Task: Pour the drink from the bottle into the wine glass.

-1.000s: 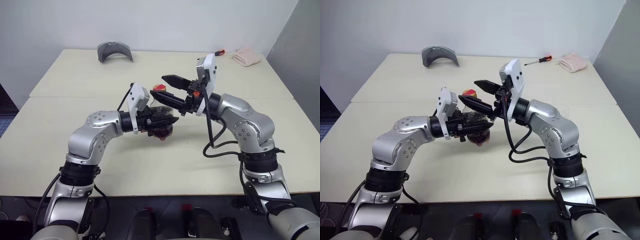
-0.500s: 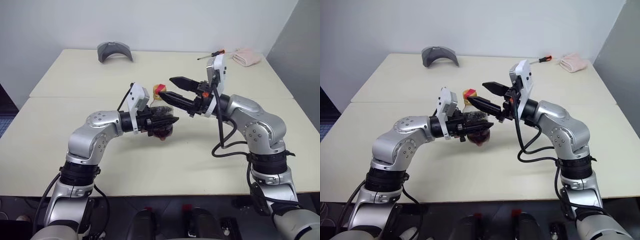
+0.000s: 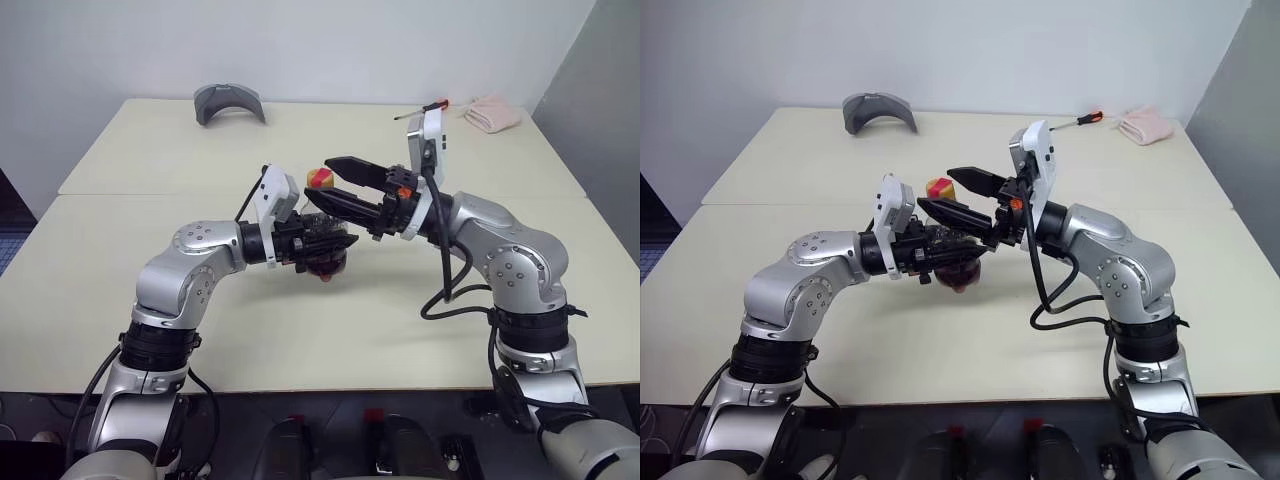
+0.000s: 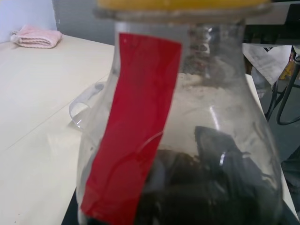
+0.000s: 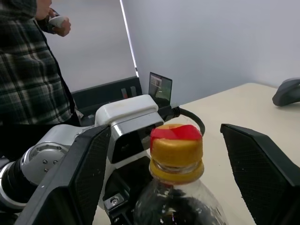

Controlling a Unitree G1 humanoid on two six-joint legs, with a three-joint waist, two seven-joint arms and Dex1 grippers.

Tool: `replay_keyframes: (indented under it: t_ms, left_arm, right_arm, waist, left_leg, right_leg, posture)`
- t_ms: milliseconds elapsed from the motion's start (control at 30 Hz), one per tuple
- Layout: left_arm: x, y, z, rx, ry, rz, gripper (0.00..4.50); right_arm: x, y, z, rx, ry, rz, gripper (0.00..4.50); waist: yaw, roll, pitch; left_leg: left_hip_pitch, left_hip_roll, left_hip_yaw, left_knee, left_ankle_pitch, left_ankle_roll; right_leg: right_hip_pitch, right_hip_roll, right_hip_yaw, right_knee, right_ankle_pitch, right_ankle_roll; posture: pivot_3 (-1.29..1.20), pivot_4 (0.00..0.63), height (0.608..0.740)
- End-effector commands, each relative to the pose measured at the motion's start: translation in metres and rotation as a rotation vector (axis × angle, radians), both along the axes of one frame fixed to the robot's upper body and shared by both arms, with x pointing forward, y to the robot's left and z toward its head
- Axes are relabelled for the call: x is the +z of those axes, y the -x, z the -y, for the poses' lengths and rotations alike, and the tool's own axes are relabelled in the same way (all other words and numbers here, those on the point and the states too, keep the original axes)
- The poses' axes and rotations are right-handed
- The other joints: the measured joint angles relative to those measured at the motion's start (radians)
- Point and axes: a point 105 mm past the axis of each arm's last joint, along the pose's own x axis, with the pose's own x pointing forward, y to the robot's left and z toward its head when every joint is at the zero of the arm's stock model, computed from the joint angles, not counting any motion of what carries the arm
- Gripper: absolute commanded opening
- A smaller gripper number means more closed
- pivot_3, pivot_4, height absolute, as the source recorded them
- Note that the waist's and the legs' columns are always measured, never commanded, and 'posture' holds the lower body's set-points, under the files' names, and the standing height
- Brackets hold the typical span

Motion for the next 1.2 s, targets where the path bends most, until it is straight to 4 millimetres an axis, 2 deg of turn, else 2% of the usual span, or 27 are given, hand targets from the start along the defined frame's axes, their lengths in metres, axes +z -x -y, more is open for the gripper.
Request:
replay_keyframes:
  t_ms: [33, 133, 233, 433, 467, 633, 900, 1067, 1200]
  left_arm:
    - [0.017, 0.007, 0.005, -0.033, 0.018, 0.073, 1.85]
    - [0.017, 0.007, 0.004, -0.032, 0.018, 0.072, 1.85]
    - [0.018, 0.007, 0.004, -0.029, 0.018, 0.074, 1.85]
    - [0.017, 0.007, 0.004, -0.026, 0.020, 0.074, 1.85]
    - [0.017, 0.007, 0.004, -0.026, 0.020, 0.073, 1.85]
    - [0.016, 0.008, 0.004, -0.027, 0.021, 0.069, 1.85]
    - [0.013, 0.011, 0.005, -0.036, 0.020, 0.062, 1.85]
    - [0.014, 0.010, 0.004, -0.040, 0.018, 0.064, 1.85]
    - [0.016, 0.009, 0.003, -0.038, 0.015, 0.068, 1.85]
  right_arm:
    - [0.013, 0.004, -0.004, 0.011, -0.024, 0.059, 3.98]
    - [0.011, 0.002, -0.006, 0.011, -0.026, 0.056, 3.98]
    - [0.009, 0.001, -0.007, 0.007, -0.020, 0.058, 3.41]
    - [0.010, -0.002, -0.006, -0.007, -0.024, 0.057, 1.31]
    - [0.010, -0.003, -0.005, -0.008, -0.025, 0.056, 1.23]
    - [0.012, -0.003, -0.005, -0.009, -0.024, 0.055, 1.23]
    - [0.029, 0.008, -0.001, 0.125, -0.127, -0.145, 1.23]
    - [0.031, 0.015, 0.000, 0.150, -0.108, -0.108, 1.23]
    - [0.029, 0.009, 0.003, 0.101, -0.082, -0.057, 1.23]
  waist:
    - [0.000, 0.000, 0.000]
    - [0.000, 0.000, 0.000]
    - [0.000, 0.000, 0.000]
    - [0.000, 0.000, 0.000]
    - [0.000, 0.000, 0.000]
    - [0.000, 0.000, 0.000]
    - [0.000, 0.000, 0.000]
    - [0.000, 0.000, 0.000]
    - [0.000, 0.000, 0.000]
  left_leg:
    - [0.000, 0.000, 0.000, 0.000, 0.000, 0.000]
    - [0.000, 0.000, 0.000, 0.000, 0.000, 0.000]
    - [0.000, 0.000, 0.000, 0.000, 0.000, 0.000]
    - [0.000, 0.000, 0.000, 0.000, 0.000, 0.000]
    - [0.000, 0.000, 0.000, 0.000, 0.000, 0.000]
    - [0.000, 0.000, 0.000, 0.000, 0.000, 0.000]
    - [0.000, 0.000, 0.000, 0.000, 0.000, 0.000]
    - [0.000, 0.000, 0.000, 0.000, 0.000, 0.000]
    - [0.000, 0.000, 0.000, 0.000, 0.000, 0.000]
  right_leg:
    - [0.000, 0.000, 0.000, 0.000, 0.000, 0.000]
    - [0.000, 0.000, 0.000, 0.000, 0.000, 0.000]
    - [0.000, 0.000, 0.000, 0.000, 0.000, 0.000]
    - [0.000, 0.000, 0.000, 0.000, 0.000, 0.000]
    - [0.000, 0.000, 0.000, 0.000, 0.000, 0.000]
    - [0.000, 0.000, 0.000, 0.000, 0.000, 0.000]
    - [0.000, 0.000, 0.000, 0.000, 0.000, 0.000]
    - [0.000, 0.000, 0.000, 0.000, 0.000, 0.000]
    - [0.000, 0.000, 0.000, 0.000, 0.000, 0.000]
  posture:
    - [0.00, 0.150, 0.740]
    - [0.00, 0.150, 0.740]
    - [0.00, 0.150, 0.740]
    - [0.00, 0.150, 0.740]
    - [0.00, 0.150, 0.740]
    - [0.00, 0.150, 0.740]
    - [0.00, 0.150, 0.740]
    - [0.00, 0.150, 0.740]
    - [0.00, 0.150, 0.740]
